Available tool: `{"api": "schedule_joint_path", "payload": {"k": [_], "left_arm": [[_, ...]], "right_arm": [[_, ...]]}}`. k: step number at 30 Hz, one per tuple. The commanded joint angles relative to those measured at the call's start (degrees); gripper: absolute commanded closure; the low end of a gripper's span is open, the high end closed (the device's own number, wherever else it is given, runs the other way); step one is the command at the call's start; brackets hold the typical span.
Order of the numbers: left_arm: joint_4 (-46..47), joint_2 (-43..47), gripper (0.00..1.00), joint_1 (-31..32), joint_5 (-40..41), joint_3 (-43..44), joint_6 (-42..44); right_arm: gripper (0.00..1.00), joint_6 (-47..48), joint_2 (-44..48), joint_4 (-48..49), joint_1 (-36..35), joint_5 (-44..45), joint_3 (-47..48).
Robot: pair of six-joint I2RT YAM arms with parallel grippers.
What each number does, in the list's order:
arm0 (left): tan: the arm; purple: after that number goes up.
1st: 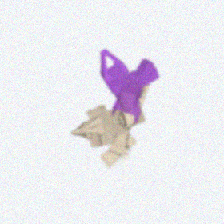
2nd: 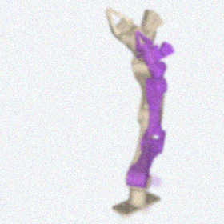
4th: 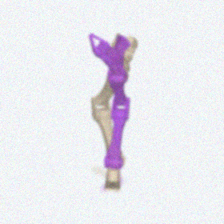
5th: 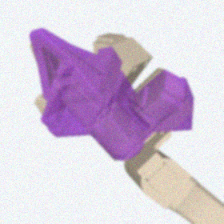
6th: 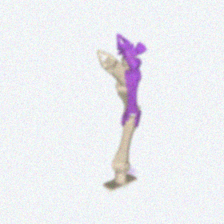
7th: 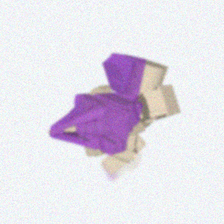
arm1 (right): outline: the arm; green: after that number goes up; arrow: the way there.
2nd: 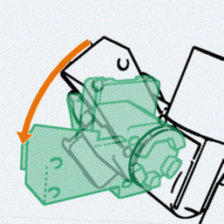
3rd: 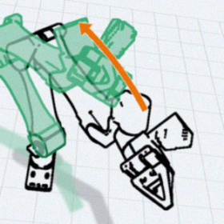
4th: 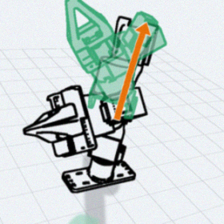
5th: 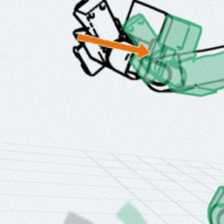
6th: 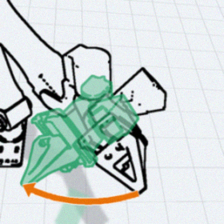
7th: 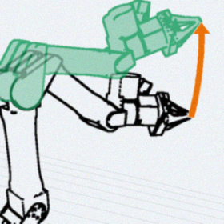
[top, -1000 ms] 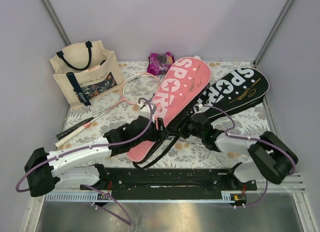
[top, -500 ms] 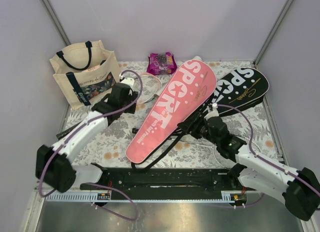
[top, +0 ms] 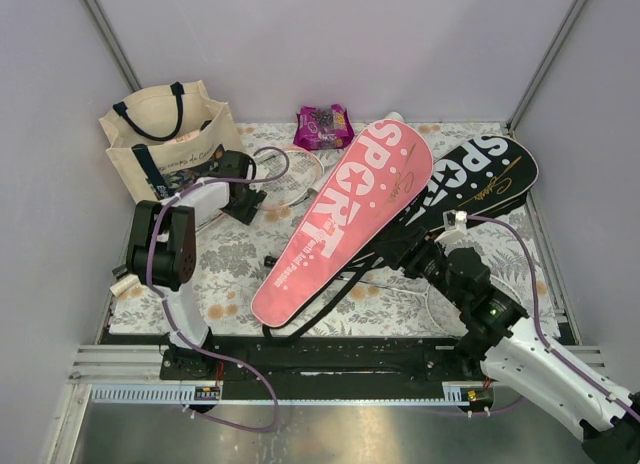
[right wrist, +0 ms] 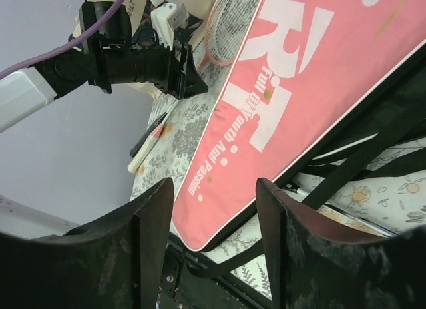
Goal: Pack up the badminton gear
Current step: Pick up the racket from the center of the board.
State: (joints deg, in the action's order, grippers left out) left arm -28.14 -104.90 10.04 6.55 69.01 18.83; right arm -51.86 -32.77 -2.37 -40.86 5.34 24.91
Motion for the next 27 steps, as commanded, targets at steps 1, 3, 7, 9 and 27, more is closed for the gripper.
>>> {"api": "schedule_joint_path", "payload": {"k": [1,3,7,9,27], "left_arm": [[3.88,-3.55,0.36,-0.90,-4.26,6.22,3.93],[4.41,-4.43,0.37,-1.08,-2.95,7.18,4.63],[5.29,-4.79,0.38,-1.52,-1.63,7.63,6.04],[5.55,-5.05,0.40,-1.87,-2.06,7.63,6.13],[4.23,-5.93,0.62,-2.13,-3.73,8.25,6.57]], "right_arm": [[0.39,3.95,2.62,-3.08,0.08,5.55,-0.65],[0.39,4.92,2.72,-3.34,0.08,6.52,-0.39],[0.38,5.80,0.79,-3.17,0.08,7.22,0.58],[0.38,5.98,-0.79,-2.20,0.08,6.79,0.85],[0.37,5.98,-3.18,-0.09,0.17,6.25,1.46]]}}
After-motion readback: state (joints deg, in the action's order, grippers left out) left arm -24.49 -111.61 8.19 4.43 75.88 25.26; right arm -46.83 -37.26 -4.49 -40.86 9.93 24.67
